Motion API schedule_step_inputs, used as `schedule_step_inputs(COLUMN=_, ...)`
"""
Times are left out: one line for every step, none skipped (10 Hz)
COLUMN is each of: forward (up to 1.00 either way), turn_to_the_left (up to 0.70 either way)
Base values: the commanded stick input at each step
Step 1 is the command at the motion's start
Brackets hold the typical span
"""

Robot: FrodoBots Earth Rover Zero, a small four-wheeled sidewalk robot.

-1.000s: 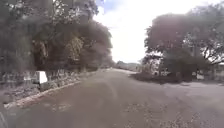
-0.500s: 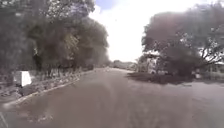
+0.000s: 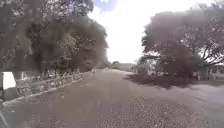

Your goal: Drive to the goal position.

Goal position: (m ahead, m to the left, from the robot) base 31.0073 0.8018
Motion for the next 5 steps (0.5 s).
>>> schedule_step_inputs(forward=0.7, turn_to_the_left=0.0)
schedule_step_inputs(forward=0.7, turn_to_the_left=0.0)
schedule_step_inputs(forward=0.7, turn_to_the_left=0.0)
schedule_step_inputs(forward=0.7, turn_to_the_left=0.0)
schedule_step_inputs(forward=0.7, turn_to_the_left=0.0)
